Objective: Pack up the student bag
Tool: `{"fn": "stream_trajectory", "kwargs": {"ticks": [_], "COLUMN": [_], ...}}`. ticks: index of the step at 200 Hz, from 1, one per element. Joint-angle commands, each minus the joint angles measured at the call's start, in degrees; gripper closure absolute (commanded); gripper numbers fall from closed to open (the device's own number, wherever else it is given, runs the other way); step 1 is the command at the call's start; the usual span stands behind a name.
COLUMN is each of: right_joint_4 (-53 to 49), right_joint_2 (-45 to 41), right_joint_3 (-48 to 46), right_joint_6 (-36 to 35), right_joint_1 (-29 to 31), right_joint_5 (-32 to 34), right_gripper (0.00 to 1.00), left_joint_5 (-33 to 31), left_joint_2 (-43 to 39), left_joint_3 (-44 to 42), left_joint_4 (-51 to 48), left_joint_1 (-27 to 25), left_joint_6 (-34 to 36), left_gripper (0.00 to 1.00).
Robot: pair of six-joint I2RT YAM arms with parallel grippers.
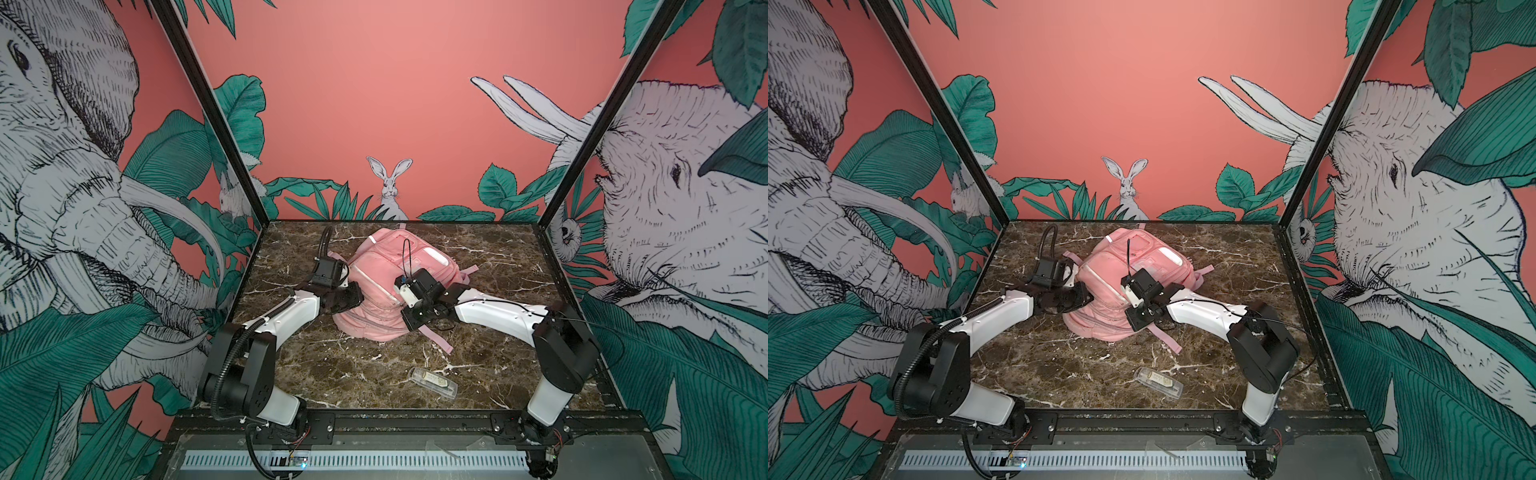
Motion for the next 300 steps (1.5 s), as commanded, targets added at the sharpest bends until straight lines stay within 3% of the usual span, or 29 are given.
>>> {"fn": "stream_trajectory", "kwargs": {"ticks": [1, 91, 138, 196, 300], "right_joint_4": [-0.9, 2.6, 2.0, -0.4, -3.0], "right_joint_2": [0.0, 3.8, 9.7, 10.3, -3.5], "right_joint_3": [1.8, 6.0, 15.4, 16.0, -0.9], "right_joint_6": [0.3, 5.9, 9.1, 9.3, 8.3], "right_joint_1": [2.0, 7.0, 8.1, 7.3, -3.2], "right_joint_5": [0.2, -2.6, -3.1, 1.9, 6.1], "right_gripper": [0.96, 0.96, 0.97, 0.98, 1.00], "left_joint_5": [0.9, 0.8, 0.4, -0.4, -4.0], "left_joint_2": [-0.5, -0.2, -0.9, -2.1, 6.2], "left_joint_3": [-0.4, -0.5, -1.0, -3.3, 1.6], "left_joint_4": [2.6, 4.0, 3.9, 5.1, 11.5], "left_joint_1": [-0.5, -1.1, -1.5, -2.9, -19.6], "left_joint_6": [-0.5, -1.9, -2.4, -3.6, -9.3], "left_gripper": [0.86, 0.86, 0.86, 0.86, 0.82]}}
